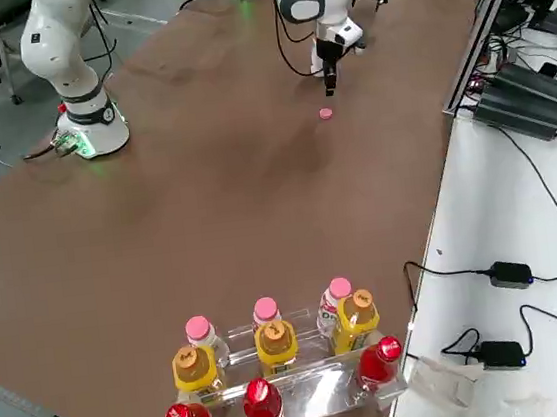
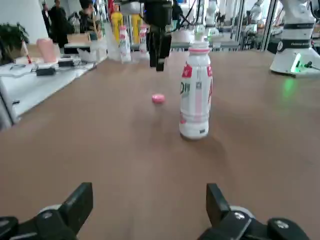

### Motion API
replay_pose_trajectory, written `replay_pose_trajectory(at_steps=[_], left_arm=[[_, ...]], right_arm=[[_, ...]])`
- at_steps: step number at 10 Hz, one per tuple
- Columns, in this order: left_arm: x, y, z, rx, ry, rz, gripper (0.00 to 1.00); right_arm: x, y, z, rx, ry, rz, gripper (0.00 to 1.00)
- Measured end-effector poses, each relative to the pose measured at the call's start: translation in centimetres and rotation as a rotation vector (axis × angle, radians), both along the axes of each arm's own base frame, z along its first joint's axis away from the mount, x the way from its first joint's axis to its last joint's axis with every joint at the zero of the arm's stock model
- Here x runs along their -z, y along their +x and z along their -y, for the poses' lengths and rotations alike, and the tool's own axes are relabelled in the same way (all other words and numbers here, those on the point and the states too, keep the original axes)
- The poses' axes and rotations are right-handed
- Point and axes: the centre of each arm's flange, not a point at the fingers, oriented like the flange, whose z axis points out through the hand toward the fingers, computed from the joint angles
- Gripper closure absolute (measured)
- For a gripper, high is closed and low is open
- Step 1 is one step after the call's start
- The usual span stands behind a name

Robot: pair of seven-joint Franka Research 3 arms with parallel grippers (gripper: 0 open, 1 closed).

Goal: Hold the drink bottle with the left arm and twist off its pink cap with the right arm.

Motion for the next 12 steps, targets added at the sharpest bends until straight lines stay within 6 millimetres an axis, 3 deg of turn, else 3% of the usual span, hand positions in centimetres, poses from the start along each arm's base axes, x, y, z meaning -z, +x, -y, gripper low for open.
replay_pose_trajectory(at_steps=[1, 4, 5, 7, 9, 11, 12], left_arm=[[-1.3, 0.6, -2.8, 0.032, 0.102, -0.035, 0.00], [-6.3, 4.0, -7.7, 0.053, 0.370, -0.098, 0.00], [-8.6, 5.1, -8.6, 0.040, 0.475, -0.110, 0.00], [-16.1, 7.0, -10.3, -0.067, 0.704, -0.132, 0.00], [-22.8, 6.8, -9.6, -0.219, 0.854, -0.178, 0.00], [-28.1, 5.8, -7.3, -0.401, 0.966, -0.254, 0.00], [-30.3, 5.1, -5.9, -0.501, 0.995, -0.310, 0.00]], right_arm=[[-0.1, 0.0, 0.0, 0.001, 0.002, 0.003, 0.20], [-1.0, 1.1, 1.1, 0.019, 0.010, 0.026, 0.16], [-2.3, 2.3, 2.2, 0.035, 0.020, 0.049, 0.12], [-4.8, 5.0, 5.2, 0.046, 0.028, 0.085, 0.00], [-8.3, 8.0, 10.4, 0.010, 0.004, 0.072, 0.00], [-12.1, 10.1, 16.7, -0.031, -0.026, 0.015, 0.00], [-14.6, 10.5, 18.9, -0.026, -0.030, -0.010, 0.00]])
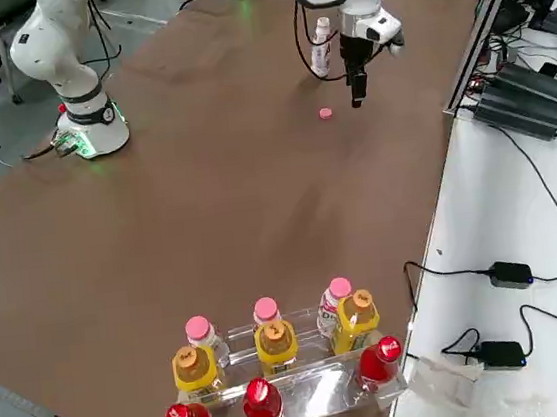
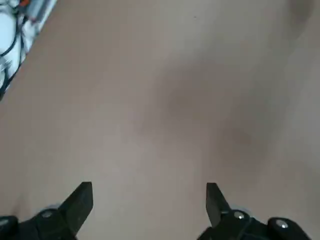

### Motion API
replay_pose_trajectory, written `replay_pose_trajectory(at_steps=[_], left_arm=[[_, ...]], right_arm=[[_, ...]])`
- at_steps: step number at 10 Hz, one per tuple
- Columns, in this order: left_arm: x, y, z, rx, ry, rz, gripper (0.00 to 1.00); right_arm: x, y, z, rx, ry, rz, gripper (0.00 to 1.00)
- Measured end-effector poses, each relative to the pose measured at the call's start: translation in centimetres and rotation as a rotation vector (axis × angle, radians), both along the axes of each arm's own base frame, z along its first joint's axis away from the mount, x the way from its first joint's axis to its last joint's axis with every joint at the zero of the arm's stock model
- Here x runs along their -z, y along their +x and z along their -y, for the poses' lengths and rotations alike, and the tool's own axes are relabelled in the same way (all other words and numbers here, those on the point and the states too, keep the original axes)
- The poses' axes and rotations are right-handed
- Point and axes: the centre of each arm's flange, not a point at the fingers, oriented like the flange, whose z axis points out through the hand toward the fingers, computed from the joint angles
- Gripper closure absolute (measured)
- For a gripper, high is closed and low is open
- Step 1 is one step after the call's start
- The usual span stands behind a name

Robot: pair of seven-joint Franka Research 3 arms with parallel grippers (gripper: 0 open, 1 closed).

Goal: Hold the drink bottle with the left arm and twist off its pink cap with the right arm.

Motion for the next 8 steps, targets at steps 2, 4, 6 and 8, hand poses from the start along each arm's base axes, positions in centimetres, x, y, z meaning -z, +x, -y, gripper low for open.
replay_pose_trajectory(at_steps=[2, 4, 6, 8], left_arm=[[-3.3, -1.5, 1.5, -0.284, 0.024, -0.030, 0.00], [-5.9, -2.3, 1.4, -0.470, 0.042, -0.036, 0.00], [-8.8, -2.9, 2.1, -0.699, 0.071, -0.050, 0.00], [-10.7, -3.4, 3.4, -0.796, 0.127, -0.048, 0.00]], right_arm=[[-7.1, -0.9, 3.0, 0.063, 0.023, -0.001, 0.00], [-15.3, -4.5, 8.5, 0.171, 0.044, -0.031, 0.00], [-23.0, -9.6, 13.7, 0.299, 0.061, -0.032, 0.00], [-28.3, -14.3, 16.3, 0.380, 0.076, -0.021, 0.00]])
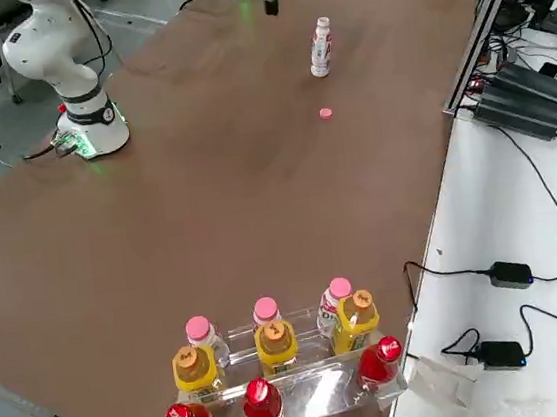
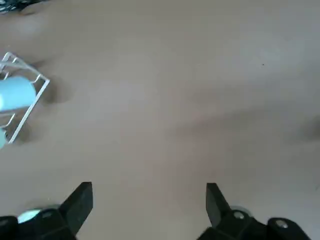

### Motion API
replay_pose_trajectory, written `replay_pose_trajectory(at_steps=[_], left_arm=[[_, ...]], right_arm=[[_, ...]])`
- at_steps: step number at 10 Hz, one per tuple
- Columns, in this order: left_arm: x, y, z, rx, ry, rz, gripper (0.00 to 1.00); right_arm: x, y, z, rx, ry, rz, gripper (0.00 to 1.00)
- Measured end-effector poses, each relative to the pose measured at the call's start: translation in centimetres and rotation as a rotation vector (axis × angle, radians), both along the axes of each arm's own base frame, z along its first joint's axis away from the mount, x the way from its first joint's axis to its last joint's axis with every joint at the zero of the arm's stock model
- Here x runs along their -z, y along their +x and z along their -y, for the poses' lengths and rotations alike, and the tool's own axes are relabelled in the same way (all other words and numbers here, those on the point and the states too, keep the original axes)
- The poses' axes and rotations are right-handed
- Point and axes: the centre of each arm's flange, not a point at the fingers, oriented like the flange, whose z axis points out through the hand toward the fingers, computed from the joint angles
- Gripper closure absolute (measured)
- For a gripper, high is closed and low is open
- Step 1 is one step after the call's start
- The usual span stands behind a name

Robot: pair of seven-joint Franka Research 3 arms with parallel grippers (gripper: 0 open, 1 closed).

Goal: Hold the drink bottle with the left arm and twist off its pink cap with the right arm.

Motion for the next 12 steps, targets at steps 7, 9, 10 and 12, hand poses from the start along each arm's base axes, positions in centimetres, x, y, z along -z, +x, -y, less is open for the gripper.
replay_pose_trajectory(at_steps=[7, 9, 10, 12], left_arm=[[-2.8, -0.4, 1.4, 0.000, 0.020, 0.014, 0.00], [-2.7, -0.5, 1.6, -0.040, 0.001, -0.003, 0.00], [-2.9, -0.5, 1.0, -0.072, -0.007, -0.004, 0.00], [-3.2, -0.6, 0.7, -0.099, -0.008, -0.002, 0.00]], right_arm=[[-1.1, -5.3, 2.6, 0.126, 0.015, -0.088, 0.00], [0.4, -4.7, 2.6, 0.128, 0.015, -0.092, 0.00], [1.1, -4.4, 2.4, 0.125, 0.011, -0.094, 0.00], [2.0, -4.1, 1.4, 0.107, -0.033, -0.101, 0.00]])
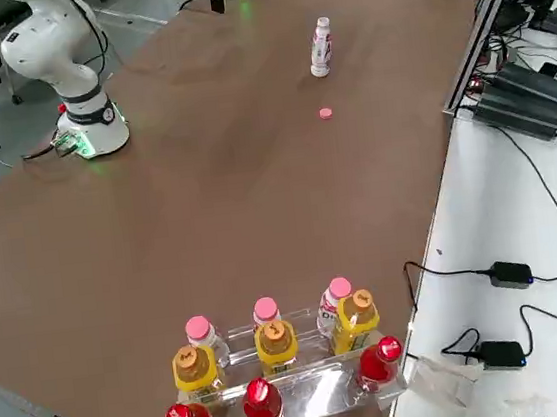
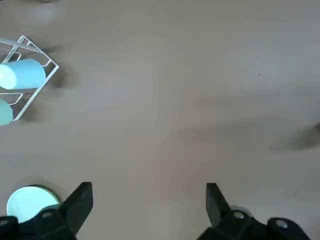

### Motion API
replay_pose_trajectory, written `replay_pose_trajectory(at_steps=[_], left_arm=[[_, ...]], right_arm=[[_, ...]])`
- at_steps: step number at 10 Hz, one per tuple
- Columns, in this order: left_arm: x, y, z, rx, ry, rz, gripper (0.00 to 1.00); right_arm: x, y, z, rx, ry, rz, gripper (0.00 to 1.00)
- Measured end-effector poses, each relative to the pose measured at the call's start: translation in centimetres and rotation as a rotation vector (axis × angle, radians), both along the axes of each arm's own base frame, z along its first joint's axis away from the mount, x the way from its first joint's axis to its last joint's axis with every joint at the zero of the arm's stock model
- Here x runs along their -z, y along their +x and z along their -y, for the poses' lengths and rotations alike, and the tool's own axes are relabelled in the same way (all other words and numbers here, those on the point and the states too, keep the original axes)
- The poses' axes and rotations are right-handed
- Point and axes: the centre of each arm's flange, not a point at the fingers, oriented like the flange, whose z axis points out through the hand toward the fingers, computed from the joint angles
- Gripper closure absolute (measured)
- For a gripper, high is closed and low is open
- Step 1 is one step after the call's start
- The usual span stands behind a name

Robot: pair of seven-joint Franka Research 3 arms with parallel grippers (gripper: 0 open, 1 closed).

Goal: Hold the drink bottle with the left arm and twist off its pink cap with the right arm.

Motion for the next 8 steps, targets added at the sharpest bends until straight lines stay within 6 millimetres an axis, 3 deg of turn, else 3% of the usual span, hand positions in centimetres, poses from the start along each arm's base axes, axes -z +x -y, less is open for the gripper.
replay_pose_trajectory(at_steps=[4, 8], left_arm=[[0.1, -0.1, 1.1, -0.018, -0.070, -0.012, 0.00], [0.2, -0.3, 0.9, -0.072, -0.068, -0.028, 0.00]], right_arm=[[-0.2, 0.0, -0.4, -0.009, -0.036, 0.011, 0.00], [-0.2, 0.2, -0.4, -0.007, -0.036, 0.024, 0.00]])
